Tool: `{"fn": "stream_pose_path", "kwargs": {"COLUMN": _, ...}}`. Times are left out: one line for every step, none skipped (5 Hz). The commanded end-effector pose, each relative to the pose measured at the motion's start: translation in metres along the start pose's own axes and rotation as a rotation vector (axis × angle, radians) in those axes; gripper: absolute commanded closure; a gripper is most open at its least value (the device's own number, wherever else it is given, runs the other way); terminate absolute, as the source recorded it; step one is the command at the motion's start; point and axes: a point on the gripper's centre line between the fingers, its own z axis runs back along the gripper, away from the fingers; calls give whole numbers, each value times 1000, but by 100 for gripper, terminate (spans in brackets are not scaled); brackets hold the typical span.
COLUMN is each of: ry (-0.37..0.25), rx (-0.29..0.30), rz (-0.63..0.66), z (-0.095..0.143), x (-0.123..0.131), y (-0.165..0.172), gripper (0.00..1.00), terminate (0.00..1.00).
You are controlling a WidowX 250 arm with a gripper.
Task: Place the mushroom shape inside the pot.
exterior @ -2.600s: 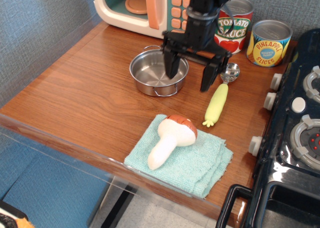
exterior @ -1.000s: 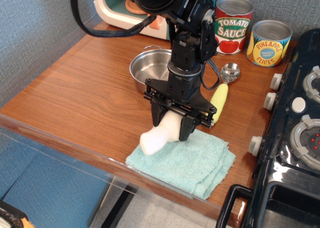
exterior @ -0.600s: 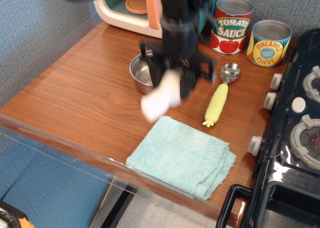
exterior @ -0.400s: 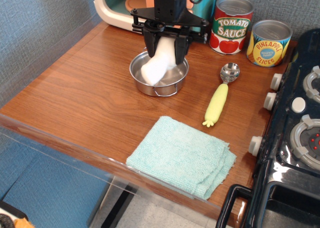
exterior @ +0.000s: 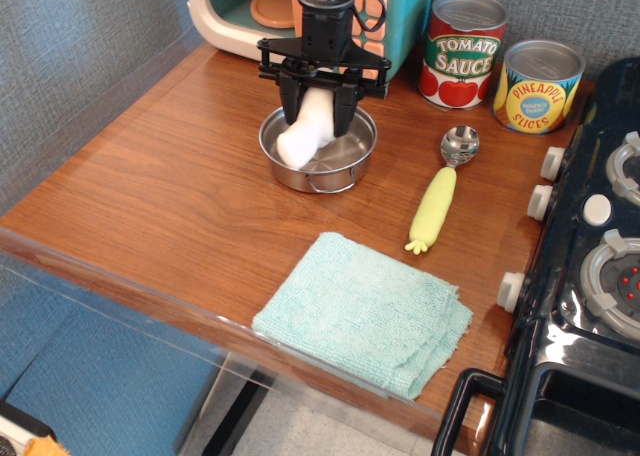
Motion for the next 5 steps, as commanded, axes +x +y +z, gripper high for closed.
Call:
{"fn": "stream_pose_path", "kwargs": {"ry": -134, "rx": 7, "rz": -56, "z": 36, "x": 4, "y": -7, "gripper": 0, "terminate": 0}}
{"fn": "stream_pose_path", "kwargs": {"ry": -184, "rx": -8, "rz": -51, "z": 52, "x": 6, "y": -7, "gripper": 0, "terminate": 0}}
{"fn": "stream_pose_path", "kwargs": {"ry": -224, "rx": -17, "rz": -47, "z": 69, "x": 8, "y": -7, "gripper": 0, "terminate": 0}}
{"fn": "stream_pose_path", "kwargs": {"ry": -227, "rx": -38, "rz": -61, "z": 84, "x": 5, "y": -10, "gripper": 0, "terminate": 0}}
{"fn": "stream_pose_path", "kwargs": {"ry": -221, "rx": -40, "rz": -70, "z": 85, "x": 5, "y": -11, "gripper": 0, "terminate": 0}}
